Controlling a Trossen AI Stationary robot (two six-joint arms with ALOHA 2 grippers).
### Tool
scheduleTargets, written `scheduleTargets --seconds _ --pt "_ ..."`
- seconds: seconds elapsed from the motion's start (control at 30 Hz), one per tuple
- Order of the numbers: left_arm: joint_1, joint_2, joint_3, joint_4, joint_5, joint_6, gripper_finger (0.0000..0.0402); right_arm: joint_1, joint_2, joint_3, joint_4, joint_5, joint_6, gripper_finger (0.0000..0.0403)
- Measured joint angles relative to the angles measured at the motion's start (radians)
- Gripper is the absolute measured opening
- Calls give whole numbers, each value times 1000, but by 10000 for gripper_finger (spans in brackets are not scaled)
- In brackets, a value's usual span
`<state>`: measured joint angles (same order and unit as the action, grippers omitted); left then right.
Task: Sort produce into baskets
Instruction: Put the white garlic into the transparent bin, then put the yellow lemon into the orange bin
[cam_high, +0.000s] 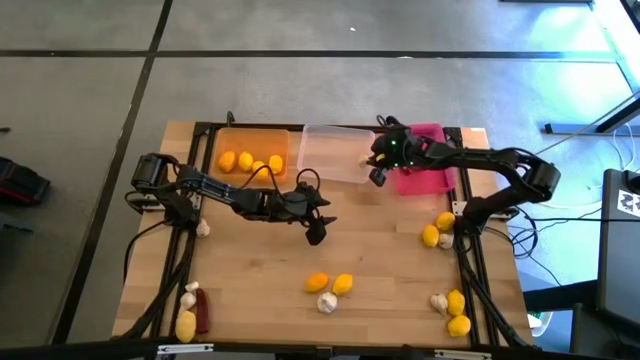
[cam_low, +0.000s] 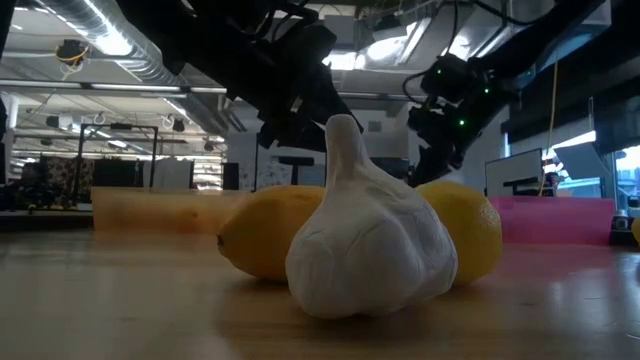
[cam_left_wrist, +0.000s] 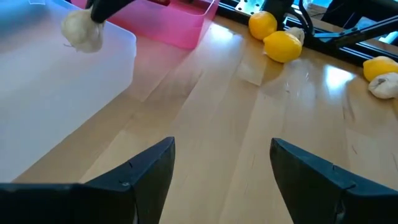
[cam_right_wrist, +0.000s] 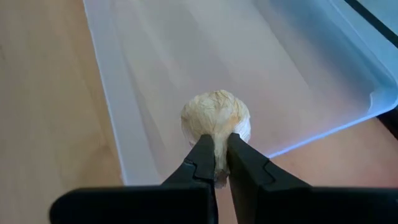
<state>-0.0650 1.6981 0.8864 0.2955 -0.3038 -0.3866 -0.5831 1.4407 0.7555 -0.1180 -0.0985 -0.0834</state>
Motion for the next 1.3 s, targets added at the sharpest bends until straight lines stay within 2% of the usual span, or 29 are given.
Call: scheduleTargets --seconds 0.47,0.77,0.9,1.13,1.3 --pt "0 0 0 -1 0 9 258 0 55 0 11 0 0 30" --pt "0 0 0 -1 0 8 258 0 56 0 12 0 0 114" --pt "0 0 0 -1 0 8 258 0 51 0 13 0 -5 138" --pt "-5 -15 -2 -13 12 5 258 31 -72 -1 3 -3 -6 142" --pt "-36 -112 -1 -140 14 22 258 120 -192 -1 -24 -8 -7 138"
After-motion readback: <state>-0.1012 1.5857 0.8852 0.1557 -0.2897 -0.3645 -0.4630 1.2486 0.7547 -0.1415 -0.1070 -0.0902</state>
